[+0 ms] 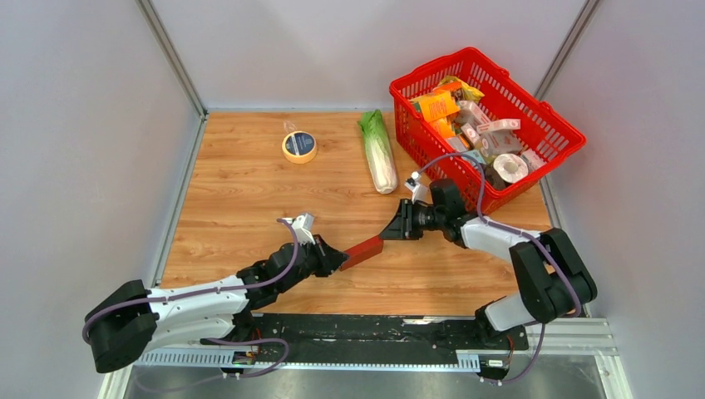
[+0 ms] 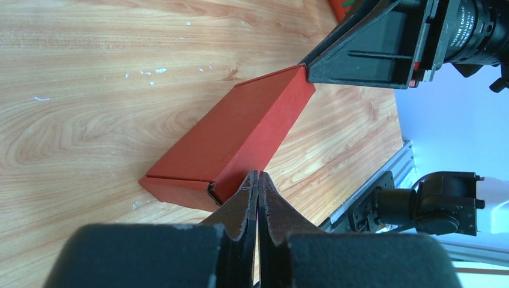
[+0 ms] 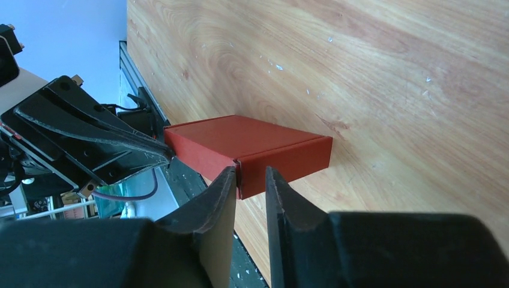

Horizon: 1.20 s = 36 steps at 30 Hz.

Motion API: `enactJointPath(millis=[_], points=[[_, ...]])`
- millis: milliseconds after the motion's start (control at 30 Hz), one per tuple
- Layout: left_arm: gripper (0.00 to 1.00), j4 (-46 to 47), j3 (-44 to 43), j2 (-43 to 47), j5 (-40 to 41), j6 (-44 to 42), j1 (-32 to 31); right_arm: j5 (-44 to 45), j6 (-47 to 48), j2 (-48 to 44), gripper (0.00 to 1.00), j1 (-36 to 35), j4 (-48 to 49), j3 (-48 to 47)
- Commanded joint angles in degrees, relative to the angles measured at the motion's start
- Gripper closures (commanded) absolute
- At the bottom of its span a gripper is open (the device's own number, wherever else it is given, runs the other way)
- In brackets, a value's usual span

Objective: Fold the paper box

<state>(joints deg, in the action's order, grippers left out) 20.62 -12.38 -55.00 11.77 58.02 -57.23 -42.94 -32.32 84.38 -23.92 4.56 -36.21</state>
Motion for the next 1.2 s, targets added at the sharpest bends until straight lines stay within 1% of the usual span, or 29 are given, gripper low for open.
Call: enactJointPath(millis=[0,167,233,333,400,433,467,500,533,567,600,633,667,700,733,767,800,833,933,967,1033,1067,1133,1167], points=[[0.96,-12.09,2.80,-1.08,0.80,-2.38,0.46,4.96,2.08,-0.53,0.76,-0.42,-2.00,3.33],[0.96,-14.20,1.84,-0.10,-0.51,-3.17,0.46,7.78,3.13,-2.46,0.86,-0.42,-4.38,4.21],[0.96,-14.56,0.79,-0.80,-2.79,-4.23,0.37,8.66,2.87,-3.69,0.86,-0.42,-6.03,4.83],[0.95,-11.85,1.04,-1.42,-6.22,-4.67,0.11,9.62,2.34,-6.24,0.82,-0.42,-7.10,6.84],[0.93,-11.31,0.96,-0.03,-7.02,-5.02,-0.77,9.71,1.99,-7.90,0.78,-0.42,-8.50,8.07],[0.89,-12.35,0.26,0.77,-6.94,-5.28,-1.30,10.24,1.82,-9.74,0.73,-0.42,-9.38,8.43],[0.87,-13.14,-0.27,1.73,-6.94,-5.63,-1.74,10.42,1.90,-10.89,0.71,-0.42,-10.35,8.69],[0.85,-14.28,-0.88,4.09,-6.85,-6.51,-2.44,10.68,1.99,-11.95,0.67,-0.42,-12.36,8.87],[0.77,-16.82,-2.19,5.42,-6.85,-6.86,-2.71,11.20,2.08,-14.31,0.61,-0.42,-13.51,9.22],[0.72,-17.97,-2.64,7.00,-6.85,-7.21,-2.88,11.47,2.17,-15.55,0.48,-0.42,-14.48,9.22],[0.68,-19.20,-3.08,10.41,-6.76,-7.91,-2.88,12.08,2.17,-16.69,0.42,-0.34,-16.75,9.22],[0.60,-22.17,-3.70,12.27,-6.33,-8.18,-2.80,14.00,2.43,-18.01,0.38,-0.34,-18.08,8.53],[0.57,-23.86,-4.14,14.12,-5.80,-8.53,-2.88,14.80,3.13,-19.76,0.31,-0.34,-20.44,8.09],[0.52,-25.70,-4.58,17.70,-4.84,-8.88,-2.88,15.51,3.57,-20.39,0.30,-0.34,-21.42,7.65],[0.47,-29.11,-5.36,19.48,-3.17,-9.15,-2.80,16.04,4.01,-20.74,0.28,-0.42,-22.13,6.51],[0.45,-30.80,-5.81,22.11,-2.29,-9.41,-2.80,15.96,4.54,-20.48,0.27,-0.42,-22.83,5.98],[0.43,-33.69,-6.16,23.00,-1.41,-9.76,-2.71,15.61,4.72,-19.96,0.27,-0.42,-22.93,5.45],[0.37,-35.02,-6.86,23.62,-0.09,-9.85,-2.45,14.47,5.15,-19.26,0.26,-0.42,-22.84,4.92],[0.34,-37.76,-8.09,22.05,-0.16,-8.28,0.45,15.33,6.30,-14.69,0.26,-1.74,-23.19,2.11],[0.34,-37.59,-8.27,19.35,-0.78,-7.75,2.54,16.12,6.47,-13.64,0.26,-2.96,-23.28,0.71],[0.34,-35.31,-9.32,15.73,-3.32,-7.48,4.40,18.49,6.56,-11.17,0.27,-4.02,-22.58,-0.44],[0.34,-33.99,-9.67,11.71,-3.94,-7.66,5.11,19.11,6.39,-10.30,0.27,-4.29,-21.79,-0.97],[0.37,-28.90,-10.20,7.74,-5.78,-7.75,6.86,19.73,5.86,-7.06,0.30,-4.38,-21.43,-3.16],[0.37,-27.14,-10.47,4.06,-6.40,-7.83,7.39,19.73,5.60,-5.90,0.31,-4.38,-21.00,-3.86]])
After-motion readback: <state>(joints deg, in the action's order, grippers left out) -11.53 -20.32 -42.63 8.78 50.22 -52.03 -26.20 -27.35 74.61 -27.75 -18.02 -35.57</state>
